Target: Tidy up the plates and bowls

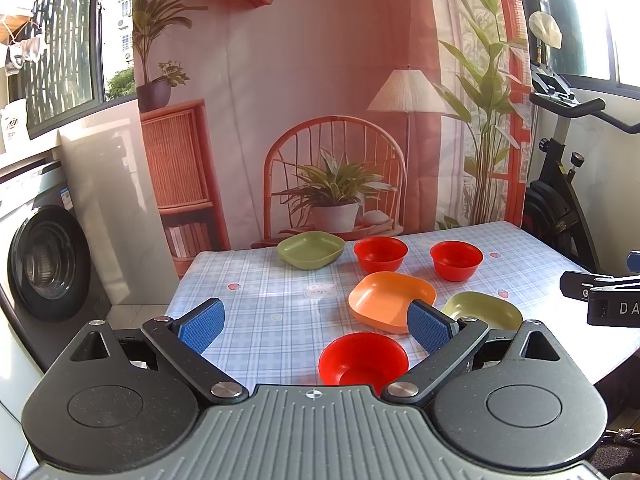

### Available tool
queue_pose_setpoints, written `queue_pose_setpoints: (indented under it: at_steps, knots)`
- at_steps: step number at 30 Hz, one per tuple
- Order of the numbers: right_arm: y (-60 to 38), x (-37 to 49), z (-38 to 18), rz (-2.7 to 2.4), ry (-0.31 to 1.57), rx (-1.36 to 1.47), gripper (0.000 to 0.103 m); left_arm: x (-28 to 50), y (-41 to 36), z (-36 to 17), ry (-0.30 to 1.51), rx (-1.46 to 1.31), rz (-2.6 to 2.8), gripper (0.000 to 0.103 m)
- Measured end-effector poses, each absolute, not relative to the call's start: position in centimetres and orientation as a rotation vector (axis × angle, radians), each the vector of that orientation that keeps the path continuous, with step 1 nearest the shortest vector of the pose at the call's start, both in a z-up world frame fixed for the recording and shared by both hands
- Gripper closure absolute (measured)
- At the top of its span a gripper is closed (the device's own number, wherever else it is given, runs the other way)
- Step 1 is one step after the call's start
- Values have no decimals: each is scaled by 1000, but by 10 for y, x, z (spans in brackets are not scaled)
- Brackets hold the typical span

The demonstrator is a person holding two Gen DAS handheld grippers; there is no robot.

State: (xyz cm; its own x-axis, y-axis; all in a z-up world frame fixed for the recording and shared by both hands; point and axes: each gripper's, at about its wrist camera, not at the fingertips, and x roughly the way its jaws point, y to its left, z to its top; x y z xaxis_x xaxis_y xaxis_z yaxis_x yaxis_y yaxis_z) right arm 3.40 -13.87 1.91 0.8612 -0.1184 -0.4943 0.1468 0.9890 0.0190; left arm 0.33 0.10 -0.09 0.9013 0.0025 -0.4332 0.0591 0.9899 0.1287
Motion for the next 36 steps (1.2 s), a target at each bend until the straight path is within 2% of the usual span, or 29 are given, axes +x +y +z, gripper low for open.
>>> queue_pose_setpoints:
  at_steps: [24,33,36]
  knots:
    - [-145,33,22,-109,510,84,0,4,1,0,449,133,-7,4]
    - [-169,68,43,-31,355,109,0,46,5,10,429,199,-18,4]
    - [-171,92,51,-3,283,111,0,71,14,19,414,145,-40,4]
